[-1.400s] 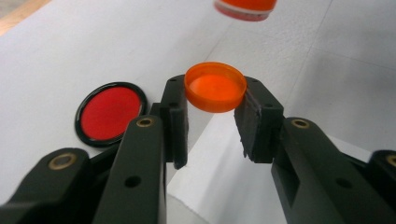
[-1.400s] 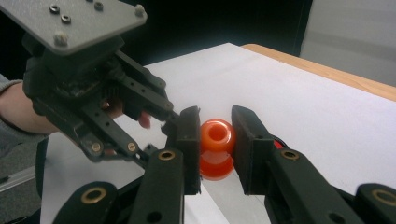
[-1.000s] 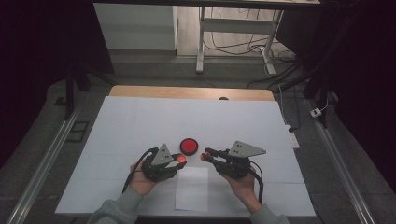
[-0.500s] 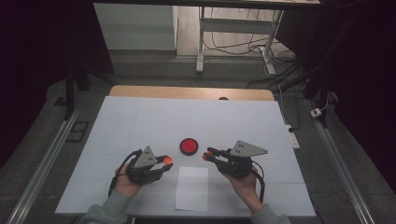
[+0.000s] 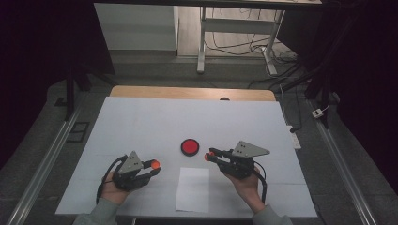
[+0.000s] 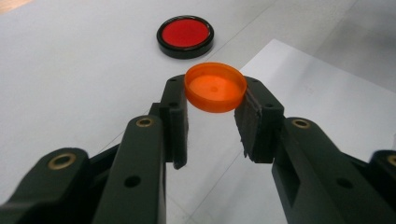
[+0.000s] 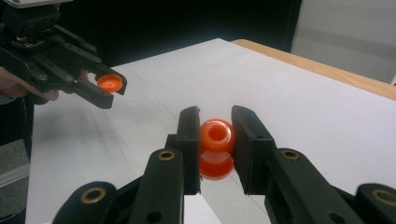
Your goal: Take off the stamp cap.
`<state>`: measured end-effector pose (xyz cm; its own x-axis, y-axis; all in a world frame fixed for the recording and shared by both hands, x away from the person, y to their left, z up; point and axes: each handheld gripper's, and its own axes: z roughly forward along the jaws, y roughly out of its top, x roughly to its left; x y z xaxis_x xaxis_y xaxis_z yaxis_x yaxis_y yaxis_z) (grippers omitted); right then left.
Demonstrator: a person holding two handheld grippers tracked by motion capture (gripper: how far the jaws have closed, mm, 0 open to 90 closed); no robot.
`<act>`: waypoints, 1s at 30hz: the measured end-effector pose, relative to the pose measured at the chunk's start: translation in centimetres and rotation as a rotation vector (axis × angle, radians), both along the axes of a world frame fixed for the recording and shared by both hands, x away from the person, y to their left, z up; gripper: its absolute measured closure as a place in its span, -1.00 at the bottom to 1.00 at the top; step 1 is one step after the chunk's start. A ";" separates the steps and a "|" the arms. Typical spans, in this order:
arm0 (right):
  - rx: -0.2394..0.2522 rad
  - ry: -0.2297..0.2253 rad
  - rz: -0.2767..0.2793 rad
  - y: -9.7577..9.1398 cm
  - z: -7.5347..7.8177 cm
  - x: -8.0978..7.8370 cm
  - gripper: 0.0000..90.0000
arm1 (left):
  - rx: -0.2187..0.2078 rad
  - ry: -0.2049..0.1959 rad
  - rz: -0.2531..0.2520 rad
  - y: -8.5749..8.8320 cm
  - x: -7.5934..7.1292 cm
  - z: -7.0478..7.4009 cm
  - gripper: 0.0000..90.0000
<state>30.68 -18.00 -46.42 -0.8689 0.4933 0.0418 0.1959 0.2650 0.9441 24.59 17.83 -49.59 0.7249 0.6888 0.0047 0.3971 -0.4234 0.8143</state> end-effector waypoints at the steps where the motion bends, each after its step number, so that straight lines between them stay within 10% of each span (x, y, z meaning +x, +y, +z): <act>1: 0.000 -0.001 -0.001 0.0 0.0 0.0 0.61 | -0.003 0.003 0.005 0.2 -0.1 0.0 0.45; 30: 0.001 -0.003 -0.003 -0.1 -0.1 0.1 0.61 | -0.014 0.009 0.056 2.2 -0.4 -0.5 0.45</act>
<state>30.78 -18.07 -46.49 -0.8676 0.4956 0.0401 0.1942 0.2635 0.9449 24.22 20.01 -50.08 0.6855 0.7280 -0.0115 0.4270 -0.3892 0.8162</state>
